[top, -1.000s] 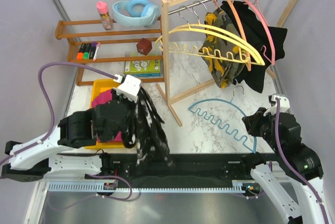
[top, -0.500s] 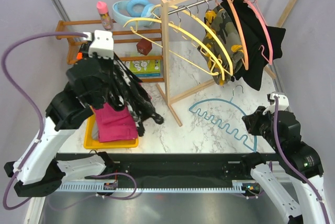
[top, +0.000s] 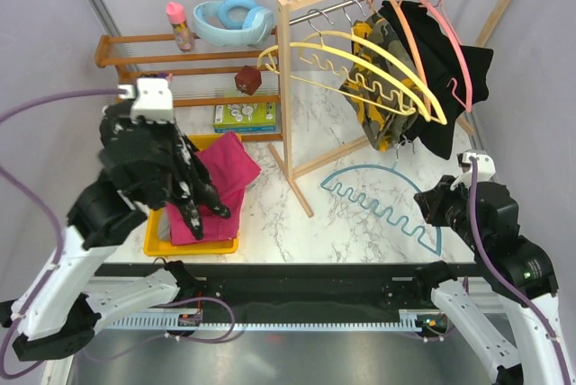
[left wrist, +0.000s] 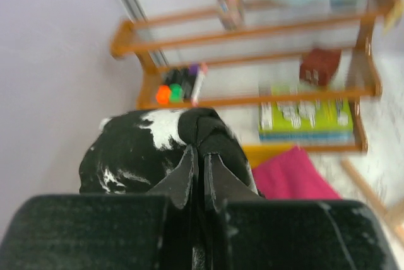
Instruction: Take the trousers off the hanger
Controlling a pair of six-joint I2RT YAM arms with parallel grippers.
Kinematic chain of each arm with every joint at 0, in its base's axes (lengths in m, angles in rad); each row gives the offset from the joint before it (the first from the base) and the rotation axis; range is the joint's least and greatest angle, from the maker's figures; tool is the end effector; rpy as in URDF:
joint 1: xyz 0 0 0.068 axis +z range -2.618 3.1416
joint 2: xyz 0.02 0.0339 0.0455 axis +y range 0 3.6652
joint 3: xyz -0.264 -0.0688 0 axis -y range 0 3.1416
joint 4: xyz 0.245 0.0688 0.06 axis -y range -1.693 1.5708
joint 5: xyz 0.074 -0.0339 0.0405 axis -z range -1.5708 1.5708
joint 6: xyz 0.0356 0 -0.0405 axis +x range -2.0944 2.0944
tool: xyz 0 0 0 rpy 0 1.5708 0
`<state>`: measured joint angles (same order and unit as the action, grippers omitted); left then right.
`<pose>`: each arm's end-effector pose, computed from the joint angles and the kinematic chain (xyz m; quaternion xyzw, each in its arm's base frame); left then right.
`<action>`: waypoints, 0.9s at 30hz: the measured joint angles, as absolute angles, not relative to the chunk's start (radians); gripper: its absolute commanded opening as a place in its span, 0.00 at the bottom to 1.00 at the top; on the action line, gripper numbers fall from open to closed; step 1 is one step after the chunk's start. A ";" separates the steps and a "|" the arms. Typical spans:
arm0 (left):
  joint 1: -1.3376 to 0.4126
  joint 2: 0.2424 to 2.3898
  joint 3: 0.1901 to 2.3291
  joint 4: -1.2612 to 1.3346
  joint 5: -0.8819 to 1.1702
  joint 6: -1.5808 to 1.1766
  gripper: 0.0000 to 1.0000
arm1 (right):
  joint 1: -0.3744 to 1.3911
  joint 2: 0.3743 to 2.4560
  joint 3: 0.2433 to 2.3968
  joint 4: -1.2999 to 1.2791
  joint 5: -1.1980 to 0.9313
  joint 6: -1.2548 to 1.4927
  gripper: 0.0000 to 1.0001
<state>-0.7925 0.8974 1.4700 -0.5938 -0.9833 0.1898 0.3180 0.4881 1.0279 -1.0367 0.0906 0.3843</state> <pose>0.1071 -0.0664 0.5011 0.0059 0.7112 0.1391 0.6890 0.0603 0.0164 0.3625 0.0516 0.8572 0.1392 0.4932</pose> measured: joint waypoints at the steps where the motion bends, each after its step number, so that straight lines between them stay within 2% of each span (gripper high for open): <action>1: -0.790 0.892 1.409 -0.595 -0.977 0.164 0.02 | 0.318 0.495 1.042 -1.037 0.087 0.381 0.00; 5: -0.717 0.945 1.192 -0.611 -0.902 -0.014 0.02 | 0.318 0.504 1.110 -1.040 0.084 0.355 0.00; 8: -0.562 1.056 1.076 -0.623 -0.779 -0.182 0.02 | 0.318 0.503 1.156 -1.050 0.094 0.327 0.00; 13: -0.405 1.133 0.987 -0.653 -0.661 -0.371 0.03 | 0.318 0.503 1.179 -1.066 0.110 0.299 0.00; 21: -0.381 1.029 0.960 -0.659 -0.573 -0.496 0.29 | 0.318 0.503 1.179 -1.073 0.039 0.255 0.00; 22: -0.381 1.006 0.959 -0.662 -0.565 -0.501 0.40 | 0.318 0.504 1.181 -1.073 0.024 0.248 0.00; 24: -0.381 0.956 0.959 -0.665 -0.535 -0.509 0.52 | 0.318 0.511 1.191 -1.072 -0.011 0.241 0.00; 25: -0.381 0.937 0.960 -0.666 -0.517 -0.511 0.62 | 0.318 0.518 1.198 -1.071 -0.027 0.238 0.00; 27: -0.381 0.906 0.962 -0.669 -0.474 -0.512 0.69 | 0.318 0.539 1.216 -1.066 -0.065 0.234 0.00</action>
<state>-0.3809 0.9062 0.9615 -0.6689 -0.4736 -0.5117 0.3180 0.5392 1.2160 -1.0664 -0.0654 0.2344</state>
